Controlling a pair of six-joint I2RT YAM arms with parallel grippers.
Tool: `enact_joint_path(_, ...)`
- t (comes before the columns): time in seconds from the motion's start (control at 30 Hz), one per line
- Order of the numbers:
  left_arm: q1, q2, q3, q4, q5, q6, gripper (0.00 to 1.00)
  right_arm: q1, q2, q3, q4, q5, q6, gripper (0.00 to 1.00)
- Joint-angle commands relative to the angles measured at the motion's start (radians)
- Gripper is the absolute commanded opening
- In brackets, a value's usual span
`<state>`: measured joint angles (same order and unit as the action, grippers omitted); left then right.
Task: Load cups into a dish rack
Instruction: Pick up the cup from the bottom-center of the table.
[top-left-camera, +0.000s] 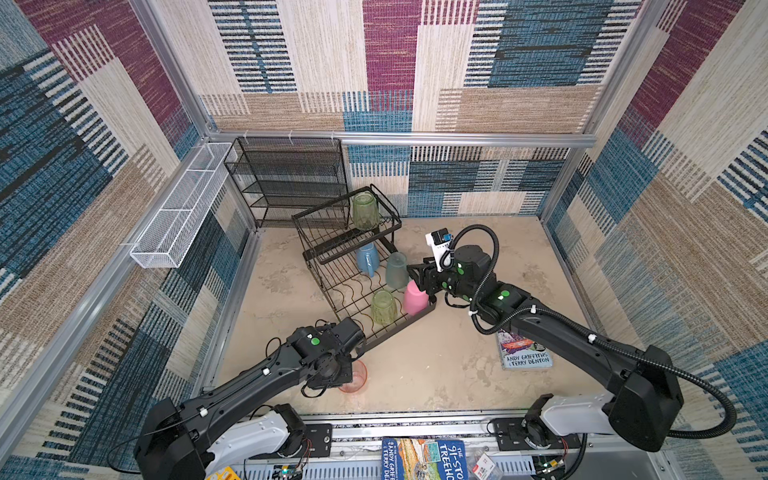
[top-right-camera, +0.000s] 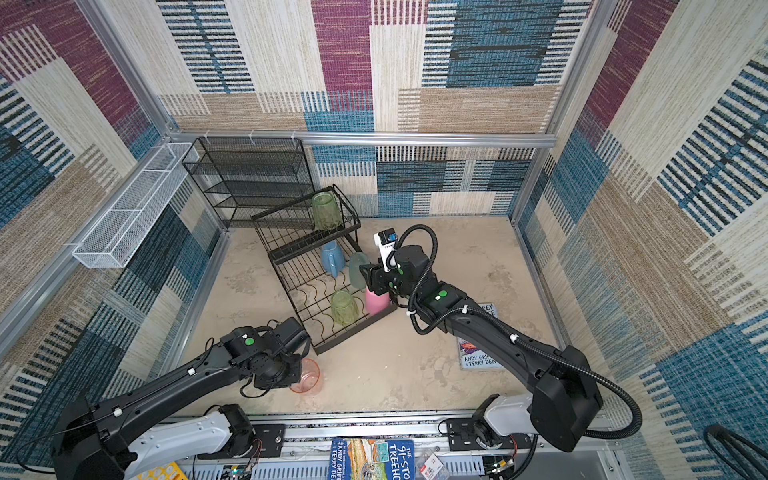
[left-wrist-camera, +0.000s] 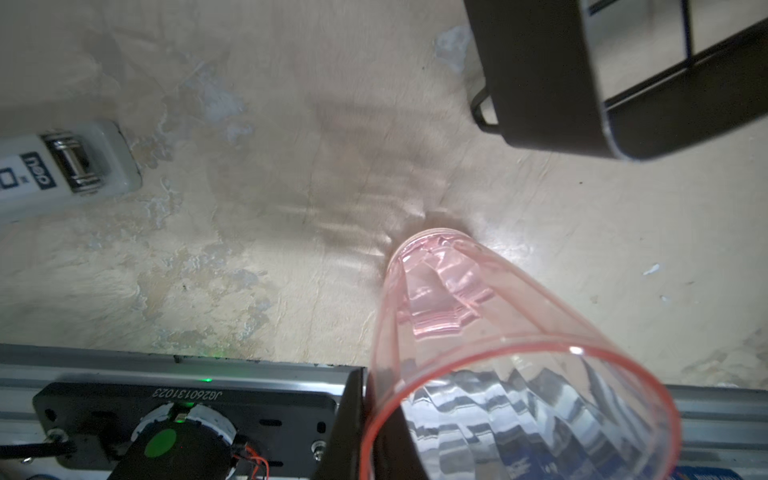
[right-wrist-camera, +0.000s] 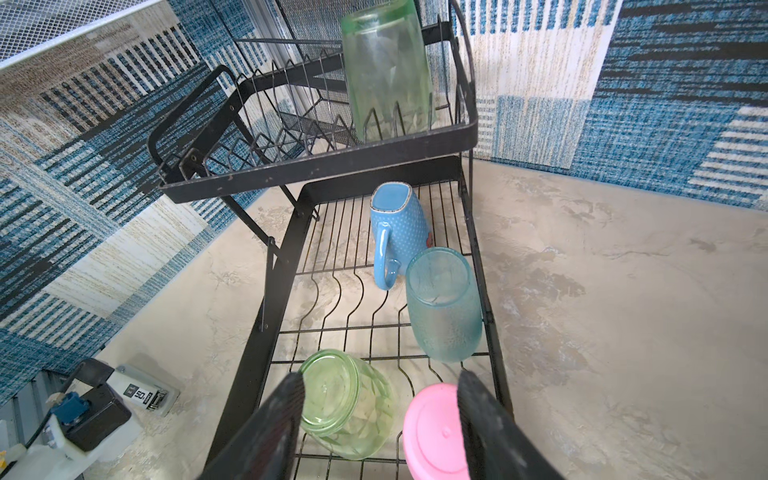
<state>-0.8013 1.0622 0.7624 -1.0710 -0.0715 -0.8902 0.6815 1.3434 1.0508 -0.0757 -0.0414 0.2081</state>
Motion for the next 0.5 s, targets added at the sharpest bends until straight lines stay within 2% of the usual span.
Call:
enact_joint_path(0.0,-0.001,-0.017,0.017,-0.012,-0.003,-0.001,0.05,0.000,-0.007,-0.003,0.029,0.014,-0.006,0.62)
enact_joint_path(0.3,-0.012,-0.069,0.068,-0.036,0.070,0.068,0.03,0.001,-0.013,0.005,0.022,0.017,0.003,0.62)
enact_joint_path(0.47,-0.042,-0.057,0.135,-0.034,0.069,0.112,0.02,-0.007,-0.007,0.030,-0.010,0.026,0.019,0.62)
